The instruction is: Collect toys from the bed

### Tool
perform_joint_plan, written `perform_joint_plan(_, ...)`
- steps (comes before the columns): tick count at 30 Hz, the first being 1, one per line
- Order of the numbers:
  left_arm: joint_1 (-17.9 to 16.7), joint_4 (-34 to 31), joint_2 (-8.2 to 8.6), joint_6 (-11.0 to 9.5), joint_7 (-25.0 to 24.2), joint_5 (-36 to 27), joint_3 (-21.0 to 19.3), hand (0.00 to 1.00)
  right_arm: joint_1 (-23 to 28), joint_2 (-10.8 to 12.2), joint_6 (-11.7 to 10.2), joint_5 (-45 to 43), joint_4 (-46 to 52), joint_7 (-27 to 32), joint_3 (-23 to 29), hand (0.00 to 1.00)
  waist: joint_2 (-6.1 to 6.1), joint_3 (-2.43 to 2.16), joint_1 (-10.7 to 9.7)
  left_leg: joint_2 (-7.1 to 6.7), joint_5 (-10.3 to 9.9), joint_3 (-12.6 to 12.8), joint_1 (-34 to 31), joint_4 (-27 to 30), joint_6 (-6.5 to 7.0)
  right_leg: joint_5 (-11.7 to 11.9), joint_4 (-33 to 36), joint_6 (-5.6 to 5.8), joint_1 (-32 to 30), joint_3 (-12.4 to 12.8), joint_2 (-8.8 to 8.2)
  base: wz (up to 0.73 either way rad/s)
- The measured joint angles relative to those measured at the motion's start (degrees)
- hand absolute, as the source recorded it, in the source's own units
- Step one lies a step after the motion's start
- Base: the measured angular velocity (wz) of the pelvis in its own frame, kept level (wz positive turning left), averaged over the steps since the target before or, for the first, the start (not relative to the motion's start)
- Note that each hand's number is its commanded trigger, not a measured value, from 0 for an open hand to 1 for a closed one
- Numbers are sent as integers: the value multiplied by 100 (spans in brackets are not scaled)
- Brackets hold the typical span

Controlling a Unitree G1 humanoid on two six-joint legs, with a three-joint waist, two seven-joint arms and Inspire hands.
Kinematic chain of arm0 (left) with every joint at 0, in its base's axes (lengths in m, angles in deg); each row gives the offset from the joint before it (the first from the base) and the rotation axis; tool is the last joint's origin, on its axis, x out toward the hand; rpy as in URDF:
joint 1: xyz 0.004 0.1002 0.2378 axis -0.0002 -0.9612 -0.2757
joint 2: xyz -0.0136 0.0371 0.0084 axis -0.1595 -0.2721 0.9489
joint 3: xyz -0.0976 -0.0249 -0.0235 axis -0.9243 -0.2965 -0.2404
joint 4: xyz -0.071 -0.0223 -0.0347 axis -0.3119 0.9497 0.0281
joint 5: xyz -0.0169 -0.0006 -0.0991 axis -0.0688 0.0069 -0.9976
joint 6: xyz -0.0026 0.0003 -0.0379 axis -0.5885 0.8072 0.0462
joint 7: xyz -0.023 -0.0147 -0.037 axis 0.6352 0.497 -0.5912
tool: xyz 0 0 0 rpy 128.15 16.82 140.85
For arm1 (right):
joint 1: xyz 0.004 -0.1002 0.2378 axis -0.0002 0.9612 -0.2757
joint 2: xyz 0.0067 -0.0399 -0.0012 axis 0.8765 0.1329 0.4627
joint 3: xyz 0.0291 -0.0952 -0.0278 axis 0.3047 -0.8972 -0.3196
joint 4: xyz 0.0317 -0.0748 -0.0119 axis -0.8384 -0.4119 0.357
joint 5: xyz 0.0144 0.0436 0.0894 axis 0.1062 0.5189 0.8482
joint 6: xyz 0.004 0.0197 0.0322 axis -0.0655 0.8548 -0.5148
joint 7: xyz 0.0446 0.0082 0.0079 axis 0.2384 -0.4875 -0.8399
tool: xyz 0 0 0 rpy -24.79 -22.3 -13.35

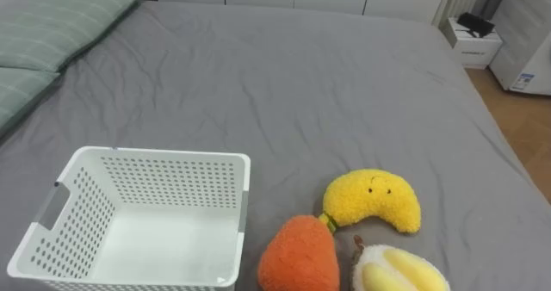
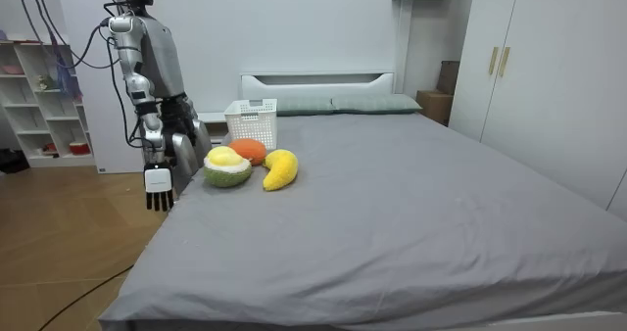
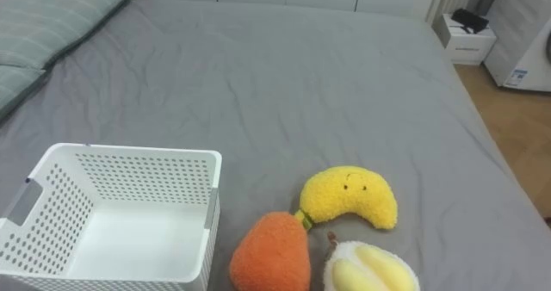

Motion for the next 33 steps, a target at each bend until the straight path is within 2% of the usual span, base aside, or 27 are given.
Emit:
perform_joint_plan(8,5,-13,-2,-11,0,0,3,0,-2,-2,-37,1,32,-16,-4,0,-1,0,-1,0,1,6,-12,-5,0,0,8,0,-26,5,0,0)
perform_joint_plan(12,15,-13,-9,-78,5,-1,4,0,-9,-2,-46,26,41,-3,13,0,-10,1,9,1,2,13,-15,-8,1,0,17,0,-38,3,0,0)
perform_joint_plan(23,20,-1,-12,-25,7,5,-108,0,20,-24,17,441,-31,199,240,0,-5,1,1,6,1,23,-7,-7,1,-1,54,1,-56,-11,-3,0)
perform_joint_plan(28,-18,-2,-7,64,11,6,-351,0,230,-48,35,1242,-153,320,723,0,-28,-3,-34,8,2,26,3,-11,0,-2,51,1,-48,-6,-1,0)
perform_joint_plan(29,-38,-3,-12,66,14,4,-463,0,211,-69,41,1469,-236,336,959,0,-69,-16,-59,8,3,25,4,-12,0,-4,50,0,-48,-4,-1,0)
perform_joint_plan(31,-61,-5,-56,65,14,4,-582,0,271,-113,48,1714,-270,398,1308,0,-110,-6,-104,6,7,26,-2,-6,-1,-6,39,-2,-48,-5,-1,0)
perform_joint_plan(33,-95,-9,-146,68,14,0,-774,0,305,-221,37,2123,-269,545,1640,0,-208,-1,-199,7,9,31,-4,-1,-3,-11,29,-10,-46,-4,-1,0)
